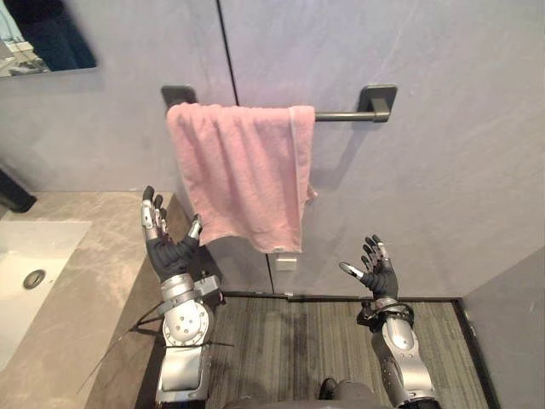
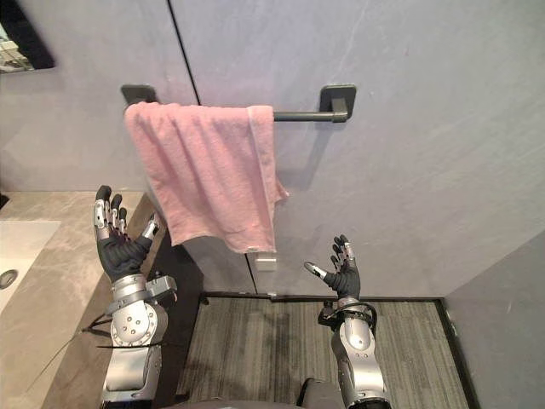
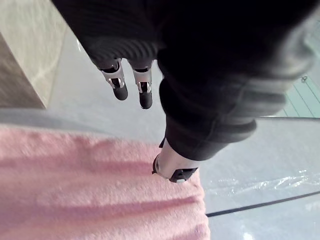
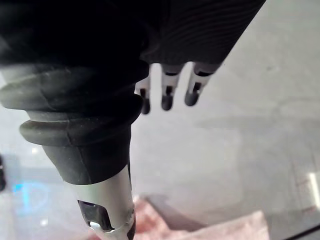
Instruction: Organize washtable
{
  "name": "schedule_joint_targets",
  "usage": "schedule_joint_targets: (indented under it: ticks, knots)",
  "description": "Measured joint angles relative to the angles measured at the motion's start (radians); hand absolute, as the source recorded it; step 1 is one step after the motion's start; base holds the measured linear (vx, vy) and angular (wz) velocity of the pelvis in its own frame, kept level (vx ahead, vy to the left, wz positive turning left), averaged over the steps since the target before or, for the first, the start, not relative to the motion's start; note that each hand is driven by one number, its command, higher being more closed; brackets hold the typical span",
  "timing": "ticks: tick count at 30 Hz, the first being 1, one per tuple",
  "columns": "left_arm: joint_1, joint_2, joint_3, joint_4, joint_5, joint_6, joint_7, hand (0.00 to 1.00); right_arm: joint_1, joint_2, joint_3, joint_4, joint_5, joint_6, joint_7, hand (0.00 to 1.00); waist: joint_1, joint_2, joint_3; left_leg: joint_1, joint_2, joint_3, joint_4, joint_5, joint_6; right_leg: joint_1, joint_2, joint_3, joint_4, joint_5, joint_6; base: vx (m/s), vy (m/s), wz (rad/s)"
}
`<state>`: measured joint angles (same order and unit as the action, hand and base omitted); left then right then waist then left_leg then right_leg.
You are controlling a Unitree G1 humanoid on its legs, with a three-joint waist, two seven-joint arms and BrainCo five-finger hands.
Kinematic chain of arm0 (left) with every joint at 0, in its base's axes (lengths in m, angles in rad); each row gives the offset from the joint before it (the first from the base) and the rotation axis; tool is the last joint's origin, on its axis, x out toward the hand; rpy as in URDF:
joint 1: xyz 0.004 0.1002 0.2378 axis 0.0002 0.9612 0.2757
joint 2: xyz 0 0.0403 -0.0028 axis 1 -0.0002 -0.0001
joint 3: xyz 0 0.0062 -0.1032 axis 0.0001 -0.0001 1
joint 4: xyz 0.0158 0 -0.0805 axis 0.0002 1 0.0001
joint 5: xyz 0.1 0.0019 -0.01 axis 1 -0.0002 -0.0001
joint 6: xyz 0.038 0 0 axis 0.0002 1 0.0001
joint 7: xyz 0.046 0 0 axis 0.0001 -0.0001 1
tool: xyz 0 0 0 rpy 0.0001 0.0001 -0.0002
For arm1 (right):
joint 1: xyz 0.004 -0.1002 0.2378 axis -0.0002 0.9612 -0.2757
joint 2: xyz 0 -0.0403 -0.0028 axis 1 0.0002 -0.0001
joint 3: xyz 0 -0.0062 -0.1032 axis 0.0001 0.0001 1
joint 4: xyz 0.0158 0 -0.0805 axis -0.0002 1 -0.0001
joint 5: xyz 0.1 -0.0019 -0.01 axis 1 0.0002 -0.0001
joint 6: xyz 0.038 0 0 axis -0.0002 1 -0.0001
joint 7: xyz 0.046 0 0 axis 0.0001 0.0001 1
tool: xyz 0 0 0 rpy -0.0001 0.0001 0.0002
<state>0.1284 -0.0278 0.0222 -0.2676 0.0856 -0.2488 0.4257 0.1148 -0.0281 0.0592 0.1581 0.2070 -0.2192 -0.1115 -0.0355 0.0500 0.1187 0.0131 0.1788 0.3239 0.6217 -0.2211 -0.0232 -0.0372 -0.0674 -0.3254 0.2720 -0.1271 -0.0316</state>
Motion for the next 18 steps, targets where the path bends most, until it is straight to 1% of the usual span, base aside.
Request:
schedule_joint_targets:
  ticks: [1, 2, 3, 4, 5, 7, 8, 9, 10, 11, 12, 13, 14, 15, 17, 18]
  knots:
    - [0.002, 0.000, 0.001, 0.001, -0.001, 0.004, -0.007, 0.00, 0.005, 0.000, 0.002, -0.002, 0.008, 0.000, 0.010, 0.00, -0.001, 0.000, 0.004, -0.052, 0.025, -0.018, 0.132, 0.070, 0.001, 0.033, 0.006, 0.009, -0.017, -0.005, -0.007, 0.20, -0.054, -0.29]
    - [0.004, -0.001, 0.003, 0.003, -0.003, 0.006, -0.009, 0.00, 0.007, -0.002, 0.009, -0.003, 0.025, 0.000, 0.011, 0.00, 0.005, -0.004, 0.008, -0.084, 0.036, -0.028, 0.210, 0.089, 0.003, 0.057, 0.003, 0.026, -0.034, -0.005, -0.008, 0.21, -0.042, -0.50]
    - [0.008, -0.002, 0.002, 0.003, -0.003, 0.010, -0.009, 0.00, 0.009, -0.006, 0.011, -0.004, 0.042, -0.001, 0.021, 0.00, 0.015, -0.006, 0.011, -0.123, 0.054, -0.047, 0.252, 0.068, 0.011, 0.074, 0.000, 0.047, -0.053, -0.005, -0.008, 0.19, -0.011, -0.53]
    - [0.008, -0.002, 0.002, 0.003, -0.003, 0.013, -0.009, 0.00, 0.009, -0.006, 0.014, -0.006, 0.063, -0.001, 0.026, 0.00, 0.019, -0.005, 0.010, -0.144, 0.061, -0.062, 0.235, 0.056, 0.017, 0.080, -0.006, 0.059, -0.059, -0.005, -0.008, 0.14, 0.006, -0.46]
    - [0.008, -0.003, 0.002, 0.003, -0.002, 0.015, -0.008, 0.00, 0.010, -0.006, 0.017, -0.006, 0.071, -0.001, 0.027, 0.00, 0.021, -0.005, 0.011, -0.152, 0.064, -0.071, 0.210, 0.046, 0.014, 0.083, -0.012, 0.067, -0.062, -0.005, -0.008, 0.13, 0.037, -0.35]
    - [0.014, -0.013, 0.010, 0.003, 0.007, 0.023, -0.003, 0.00, 0.011, -0.006, 0.029, -0.006, 0.110, -0.002, 0.036, 0.00, 0.024, -0.006, 0.011, -0.159, 0.062, -0.105, 0.080, 0.040, 0.013, 0.084, -0.030, 0.089, -0.061, -0.005, -0.007, 0.10, 0.080, -0.29]
    - [0.020, -0.023, 0.015, 0.002, 0.009, 0.026, 0.005, 0.00, 0.011, -0.008, 0.038, -0.006, 0.124, -0.005, 0.048, 0.00, 0.023, -0.005, 0.011, -0.154, 0.046, -0.143, -0.033, 0.044, 0.009, 0.083, -0.043, 0.102, -0.059, -0.009, 0.007, 0.09, 0.164, -0.26]
    - [0.032, -0.032, 0.018, 0.001, 0.010, 0.027, 0.019, 0.00, 0.012, -0.012, 0.048, -0.006, 0.141, -0.006, 0.052, 0.00, 0.023, 0.004, 0.006, -0.136, 0.036, -0.184, -0.149, 0.061, -0.003, 0.077, -0.046, 0.113, -0.053, -0.013, 0.028, 0.09, 0.194, -0.26]
    - [0.042, -0.033, 0.019, 0.000, 0.013, 0.027, 0.026, 0.00, 0.012, -0.015, 0.055, -0.006, 0.146, -0.007, 0.052, 0.00, 0.023, 0.014, 0.000, -0.130, 0.036, -0.202, -0.207, 0.101, -0.014, 0.070, -0.041, 0.120, -0.049, -0.017, 0.041, 0.09, 0.243, -0.33]
    - [0.065, -0.036, 0.022, -0.001, 0.018, 0.027, 0.040, 0.00, 0.011, -0.020, 0.064, -0.002, 0.146, -0.010, 0.056, 0.00, 0.024, 0.045, -0.015, -0.113, 0.048, -0.218, -0.263, 0.149, -0.049, 0.065, -0.024, 0.137, -0.052, -0.022, 0.066, 0.08, 0.266, -0.24]
    - [0.085, -0.041, 0.030, -0.002, 0.025, 0.028, 0.051, 0.00, 0.015, -0.013, 0.075, 0.003, 0.146, -0.011, 0.059, 0.00, 0.022, 0.037, -0.019, -0.088, 0.044, -0.215, -0.309, 0.126, -0.076, 0.069, -0.026, 0.137, -0.079, -0.011, 0.085, 0.07, 0.242, -0.17]
    - [0.093, -0.040, 0.030, -0.004, 0.028, 0.028, 0.057, 0.00, 0.016, -0.008, 0.082, 0.003, 0.145, -0.011, 0.062, 0.00, 0.021, 0.027, -0.023, -0.084, 0.036, -0.209, -0.334, 0.120, -0.076, 0.071, -0.032, 0.137, -0.097, -0.002, 0.096, 0.09, 0.249, 0.09]
    - [0.098, -0.040, 0.032, -0.008, 0.036, 0.029, 0.058, 0.00, 0.016, 0.007, 0.086, 0.003, 0.145, -0.011, 0.067, 0.00, 0.023, 0.009, -0.021, -0.085, 0.019, -0.209, -0.362, 0.119, -0.076, 0.084, -0.043, 0.137, -0.129, 0.020, 0.110, 0.08, 0.210, 0.15]
    - [0.103, -0.041, 0.031, -0.009, 0.037, 0.035, 0.055, 0.00, 0.015, 0.017, 0.087, 0.009, 0.145, -0.011, 0.067, 0.00, 0.032, -0.006, -0.018, -0.086, 0.004, -0.208, -0.367, 0.119, -0.075, 0.092, -0.054, 0.137, -0.154, 0.038, 0.119, 0.07, 0.216, 0.14]
    - [0.124, -0.041, 0.027, -0.009, 0.037, 0.040, 0.050, 0.00, 0.014, 0.027, 0.102, 0.020, 0.145, -0.011, 0.068, 0.00, 0.041, -0.015, -0.020, -0.081, -0.012, -0.210, -0.359, 0.112, -0.064, 0.113, -0.068, 0.134, -0.174, 0.045, 0.122, 0.02, 0.116, 0.11]
    - [0.143, -0.042, 0.022, -0.009, 0.034, 0.044, 0.028, 0.00, 0.013, 0.028, 0.120, 0.025, 0.143, -0.010, 0.071, 0.00, 0.050, -0.014, -0.020, -0.072, -0.023, -0.213, -0.358, 0.108, -0.056, 0.126, -0.078, 0.133, -0.177, 0.045, 0.122, -0.01, 0.097, 0.17]
